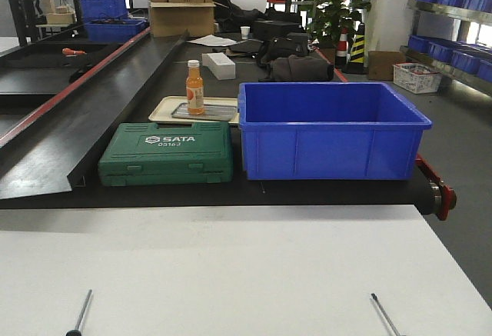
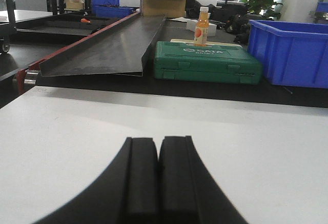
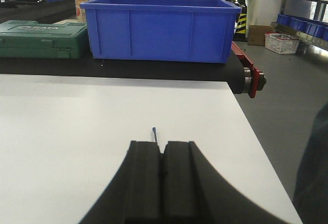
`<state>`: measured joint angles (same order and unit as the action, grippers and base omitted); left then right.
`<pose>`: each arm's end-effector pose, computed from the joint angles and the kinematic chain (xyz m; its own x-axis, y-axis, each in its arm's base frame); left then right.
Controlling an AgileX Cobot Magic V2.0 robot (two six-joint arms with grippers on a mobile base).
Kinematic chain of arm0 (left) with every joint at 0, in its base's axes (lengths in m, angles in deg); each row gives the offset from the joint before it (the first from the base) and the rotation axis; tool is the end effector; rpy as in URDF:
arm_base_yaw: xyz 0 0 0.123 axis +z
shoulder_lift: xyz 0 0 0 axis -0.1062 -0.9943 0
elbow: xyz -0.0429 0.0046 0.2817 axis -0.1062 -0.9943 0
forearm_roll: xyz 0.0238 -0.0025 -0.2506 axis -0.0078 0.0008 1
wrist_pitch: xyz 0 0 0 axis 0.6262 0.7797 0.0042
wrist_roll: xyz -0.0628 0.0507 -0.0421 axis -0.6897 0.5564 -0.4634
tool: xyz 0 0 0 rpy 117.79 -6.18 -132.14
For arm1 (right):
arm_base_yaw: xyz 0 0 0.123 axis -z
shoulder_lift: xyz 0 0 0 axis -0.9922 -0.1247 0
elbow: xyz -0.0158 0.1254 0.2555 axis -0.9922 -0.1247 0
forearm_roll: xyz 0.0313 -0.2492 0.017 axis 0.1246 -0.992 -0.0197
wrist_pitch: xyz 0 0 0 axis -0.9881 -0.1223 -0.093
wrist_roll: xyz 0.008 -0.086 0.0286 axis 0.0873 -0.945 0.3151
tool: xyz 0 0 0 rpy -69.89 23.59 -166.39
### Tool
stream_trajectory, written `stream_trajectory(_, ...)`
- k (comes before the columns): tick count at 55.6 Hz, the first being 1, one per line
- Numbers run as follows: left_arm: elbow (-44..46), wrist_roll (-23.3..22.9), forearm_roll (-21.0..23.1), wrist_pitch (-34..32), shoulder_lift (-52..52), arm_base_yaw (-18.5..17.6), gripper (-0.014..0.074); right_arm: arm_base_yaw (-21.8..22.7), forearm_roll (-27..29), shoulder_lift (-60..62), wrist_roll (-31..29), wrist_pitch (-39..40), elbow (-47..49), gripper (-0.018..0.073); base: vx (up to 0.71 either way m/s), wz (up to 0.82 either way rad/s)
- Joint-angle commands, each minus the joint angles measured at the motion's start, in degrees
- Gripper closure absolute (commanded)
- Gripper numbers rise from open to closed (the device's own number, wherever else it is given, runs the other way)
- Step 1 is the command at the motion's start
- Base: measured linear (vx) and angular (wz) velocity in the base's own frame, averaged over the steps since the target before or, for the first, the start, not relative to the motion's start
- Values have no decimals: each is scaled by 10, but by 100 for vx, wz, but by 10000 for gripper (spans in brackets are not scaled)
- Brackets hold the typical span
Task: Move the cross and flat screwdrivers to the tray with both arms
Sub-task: 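Lower both grippers toward the green-handled screwdrivers on the white table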
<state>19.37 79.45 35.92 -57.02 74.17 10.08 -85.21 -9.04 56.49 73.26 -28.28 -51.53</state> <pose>0.0567 0.0035 0.1948 -0.0230 -0.1156 -0.9930 -0.0667 0.9913 -0.1139 0.0566 0.0014 0.1896 -0.0839 -0.0224 -0.9962 -0.0332 0.9993 -0.0197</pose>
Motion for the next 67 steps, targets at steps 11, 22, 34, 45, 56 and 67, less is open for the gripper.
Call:
stream_trajectory(11,16,-4,0,-46,0,-1,602,-2,-7,4,-1,47,-4,567,0,0)
stream_trajectory(22,16,-4,0,-46,0,-1,602,-2,-7,4,-1,47,-4,567,0,0)
stream_trajectory(34,16,-4,0,-46,0,-1,602,-2,-7,4,-1,48,-4,567,0,0)
stream_trajectory(45,17,-5,0,-87,0,-1,602,-2,-7,4,-1,93,-3,567,0,0)
stream_trajectory(56,19,-11,0,-142,0,-1,602,-2,1,3,9,192,-2,567,0,0)
stream_trajectory(67,116,-18,0,-126,-13,-1,593,-2,-1,-34,-1,120,105,567,0,0)
